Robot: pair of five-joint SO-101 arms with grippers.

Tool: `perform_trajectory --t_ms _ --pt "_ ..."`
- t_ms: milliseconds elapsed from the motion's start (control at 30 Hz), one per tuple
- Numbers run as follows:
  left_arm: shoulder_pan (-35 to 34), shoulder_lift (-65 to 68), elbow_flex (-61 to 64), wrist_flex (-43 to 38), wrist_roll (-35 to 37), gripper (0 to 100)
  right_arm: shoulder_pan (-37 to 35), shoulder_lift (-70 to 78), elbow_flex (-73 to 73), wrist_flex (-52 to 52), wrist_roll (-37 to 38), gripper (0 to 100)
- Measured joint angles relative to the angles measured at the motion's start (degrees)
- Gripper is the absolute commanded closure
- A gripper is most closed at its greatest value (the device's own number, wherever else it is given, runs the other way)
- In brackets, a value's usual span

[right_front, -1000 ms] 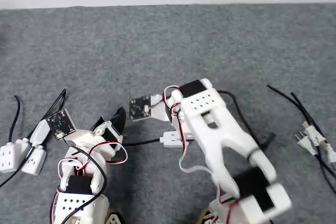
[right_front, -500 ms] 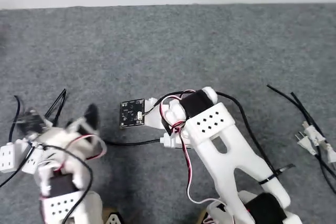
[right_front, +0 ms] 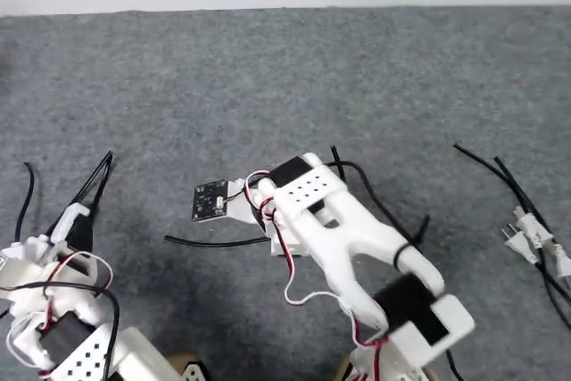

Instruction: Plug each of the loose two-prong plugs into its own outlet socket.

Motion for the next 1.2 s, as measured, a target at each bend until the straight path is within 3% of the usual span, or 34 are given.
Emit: perform_trajectory --t_ms 200,367,433,700,933,1200 --pt "-0.09 0.0 2.73 0.0 0.0 61 0.88 5.36 0.0 -2.99 0.0 72.8" --pt "0.0 0.0 3.16 0.0 0.0 61 2.9 7.3 -0.35 -4.22 1.41 99.8" --pt "0.0 0.0 3.16 0.0 0.0 61 4.04 7.56 -1.32 -4.31 2.73 96.5" --pt "0.0 0.0 3.16 0.0 0.0 61 8.18 7.82 -6.15 0.09 3.87 98.9" --pt "0.0 0.0 4.04 0.0 0.0 61 11.43 10.99 -34.37 12.75 3.87 98.9" --pt "0.0 0.0 4.22 0.0 0.0 61 14.86 26.73 -60.4 12.57 3.87 98.9"
